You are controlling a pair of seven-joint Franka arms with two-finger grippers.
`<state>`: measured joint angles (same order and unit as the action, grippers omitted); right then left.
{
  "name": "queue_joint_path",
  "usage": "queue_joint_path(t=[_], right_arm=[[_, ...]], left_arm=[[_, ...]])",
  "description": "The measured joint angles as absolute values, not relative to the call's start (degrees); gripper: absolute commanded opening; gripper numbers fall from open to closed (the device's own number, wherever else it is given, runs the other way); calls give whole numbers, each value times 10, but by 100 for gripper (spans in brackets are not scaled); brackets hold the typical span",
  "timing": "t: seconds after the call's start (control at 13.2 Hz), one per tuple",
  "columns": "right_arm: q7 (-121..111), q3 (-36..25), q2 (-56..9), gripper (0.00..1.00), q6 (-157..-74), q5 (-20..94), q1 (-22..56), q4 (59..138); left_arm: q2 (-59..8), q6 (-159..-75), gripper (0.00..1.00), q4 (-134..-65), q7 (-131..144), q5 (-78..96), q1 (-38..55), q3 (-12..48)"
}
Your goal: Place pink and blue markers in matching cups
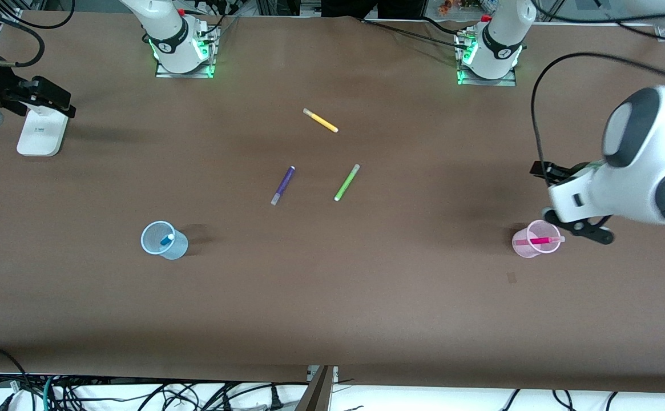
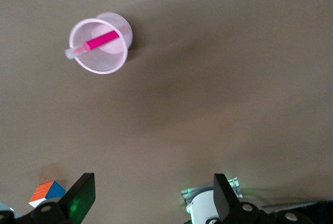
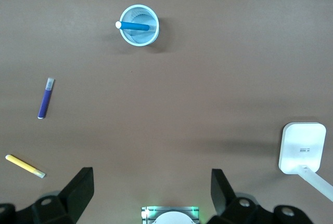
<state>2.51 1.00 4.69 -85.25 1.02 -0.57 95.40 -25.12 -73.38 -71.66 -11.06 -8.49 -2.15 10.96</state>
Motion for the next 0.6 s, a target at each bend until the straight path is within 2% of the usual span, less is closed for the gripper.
queue_joint_path(t=[0.23,0.45,0.6], right_arm=[[25,10,39,99,-850,10,-5,954],[25,10,24,99,-844,10,-4,941],[25,10,19,99,-842,10,-3,937]], left_arm=[[-181,-809,100,-755,-47,-63,-22,113],[-87,-932,100,-854,-34,-58,-22,101],[-41,-979,100,-900,-33,-58,-22,86]])
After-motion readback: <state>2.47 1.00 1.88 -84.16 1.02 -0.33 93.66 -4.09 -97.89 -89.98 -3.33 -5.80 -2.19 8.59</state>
